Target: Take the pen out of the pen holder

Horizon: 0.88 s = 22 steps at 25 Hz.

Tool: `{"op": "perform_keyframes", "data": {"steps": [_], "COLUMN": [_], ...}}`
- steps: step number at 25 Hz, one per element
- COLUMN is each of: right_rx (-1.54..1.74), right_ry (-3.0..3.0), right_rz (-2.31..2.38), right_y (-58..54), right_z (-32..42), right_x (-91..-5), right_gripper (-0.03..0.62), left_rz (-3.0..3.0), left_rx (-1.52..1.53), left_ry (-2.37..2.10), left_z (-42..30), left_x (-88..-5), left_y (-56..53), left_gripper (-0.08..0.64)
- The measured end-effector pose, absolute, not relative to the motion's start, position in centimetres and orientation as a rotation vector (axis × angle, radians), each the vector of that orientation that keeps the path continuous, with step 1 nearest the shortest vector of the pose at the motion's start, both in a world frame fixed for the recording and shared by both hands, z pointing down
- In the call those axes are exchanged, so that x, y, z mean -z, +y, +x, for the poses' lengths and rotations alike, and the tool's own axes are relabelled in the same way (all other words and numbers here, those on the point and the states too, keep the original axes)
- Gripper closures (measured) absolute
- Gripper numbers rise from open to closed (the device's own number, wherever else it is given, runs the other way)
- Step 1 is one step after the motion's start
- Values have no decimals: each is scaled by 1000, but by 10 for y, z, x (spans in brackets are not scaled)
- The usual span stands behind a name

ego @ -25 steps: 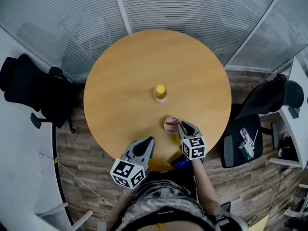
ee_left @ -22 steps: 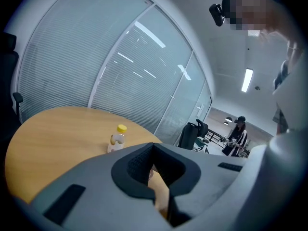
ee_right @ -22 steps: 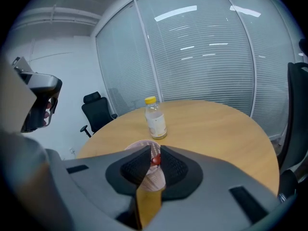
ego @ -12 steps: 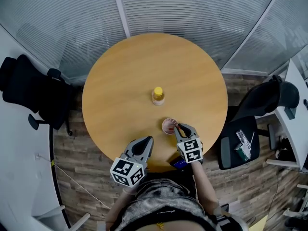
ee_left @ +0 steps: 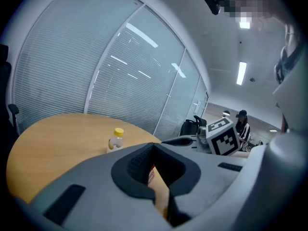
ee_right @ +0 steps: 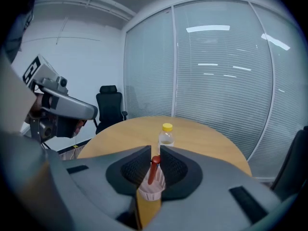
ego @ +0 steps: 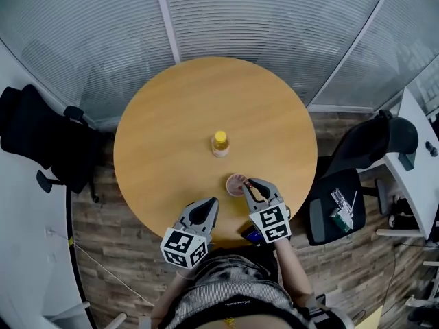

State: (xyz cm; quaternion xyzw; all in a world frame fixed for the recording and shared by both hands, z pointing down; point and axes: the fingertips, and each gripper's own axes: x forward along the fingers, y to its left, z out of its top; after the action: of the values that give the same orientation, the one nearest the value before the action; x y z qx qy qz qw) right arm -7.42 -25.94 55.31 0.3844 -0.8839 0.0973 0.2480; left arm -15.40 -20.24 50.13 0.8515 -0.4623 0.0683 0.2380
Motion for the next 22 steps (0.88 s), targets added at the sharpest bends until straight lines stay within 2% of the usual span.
{"op": "perform_keyframes", "data": {"steps": [11, 22], "right_rx": [-154, -134], "right_ry": [-2484, -2513], "right_rz": [1035, 1057], "right_y": [-256, -254], "right_z": [-84, -80], "right_x": [-482, -465], "right_gripper": [523, 523], "left_rz": [2345, 2346], "left_rx": [-164, -173], "left_ry": [-1253, -1278], "left_z": [-152, -150], "left_x": [-498, -499], "left_y": [-208, -203], "left_gripper": [555, 555]}}
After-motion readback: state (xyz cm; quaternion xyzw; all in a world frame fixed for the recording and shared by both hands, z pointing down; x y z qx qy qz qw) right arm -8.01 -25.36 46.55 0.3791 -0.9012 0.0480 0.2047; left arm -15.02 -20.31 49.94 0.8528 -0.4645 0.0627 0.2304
